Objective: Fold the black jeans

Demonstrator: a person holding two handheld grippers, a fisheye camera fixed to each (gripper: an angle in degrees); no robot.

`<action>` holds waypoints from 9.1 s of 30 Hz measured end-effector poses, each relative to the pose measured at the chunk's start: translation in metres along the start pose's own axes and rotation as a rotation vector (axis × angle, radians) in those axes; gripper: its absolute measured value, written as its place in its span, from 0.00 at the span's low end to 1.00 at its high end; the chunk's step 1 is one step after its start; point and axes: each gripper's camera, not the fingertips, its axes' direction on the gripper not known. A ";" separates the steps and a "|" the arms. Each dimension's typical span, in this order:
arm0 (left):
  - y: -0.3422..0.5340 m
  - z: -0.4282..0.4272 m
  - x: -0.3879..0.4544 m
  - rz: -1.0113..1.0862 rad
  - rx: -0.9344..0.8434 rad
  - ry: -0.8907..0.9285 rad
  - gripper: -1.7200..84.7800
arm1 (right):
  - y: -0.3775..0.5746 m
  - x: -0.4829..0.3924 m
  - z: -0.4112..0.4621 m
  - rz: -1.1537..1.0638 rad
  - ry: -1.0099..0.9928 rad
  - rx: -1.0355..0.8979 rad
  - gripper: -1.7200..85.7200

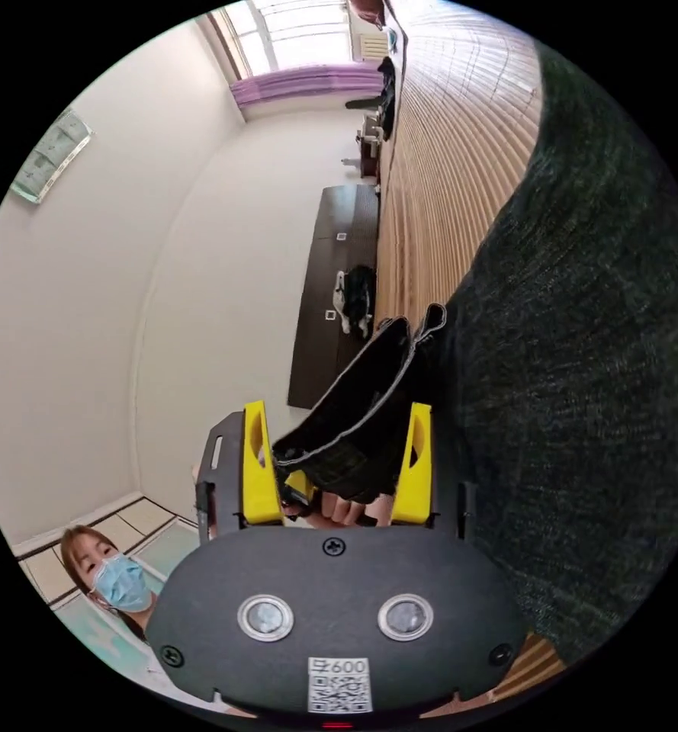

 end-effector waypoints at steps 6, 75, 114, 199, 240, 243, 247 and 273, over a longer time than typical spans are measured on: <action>0.012 0.015 -0.009 0.034 0.001 0.025 0.06 | -0.034 -0.002 0.016 0.083 -0.034 -0.089 0.25; 0.106 -0.005 0.031 0.048 -0.404 -0.915 0.03 | 0.022 -0.081 0.134 -0.209 0.550 0.087 0.03; 0.147 -0.348 -0.402 -1.017 0.110 0.330 0.09 | 0.045 -0.197 0.530 -0.615 0.430 -0.616 0.01; 0.156 -0.168 -0.197 -0.368 -0.105 -0.162 0.04 | -0.314 -0.306 0.680 -0.357 0.597 -1.066 0.11; 0.139 -0.212 -0.233 -0.432 -0.073 -0.079 0.05 | -0.319 -0.282 0.655 -0.603 0.440 -1.017 0.02; 0.134 -0.220 -0.232 -0.419 -0.074 -0.087 0.05 | -0.322 -0.267 0.635 -0.527 0.382 -0.918 0.01; 0.121 -0.232 -0.226 -0.374 -0.092 -0.131 0.05 | -0.331 -0.266 0.586 -0.474 0.391 -0.510 0.01; 0.063 -0.401 -0.258 -0.757 0.016 0.139 0.03 | -0.176 -0.274 0.655 -0.749 0.767 -0.759 0.01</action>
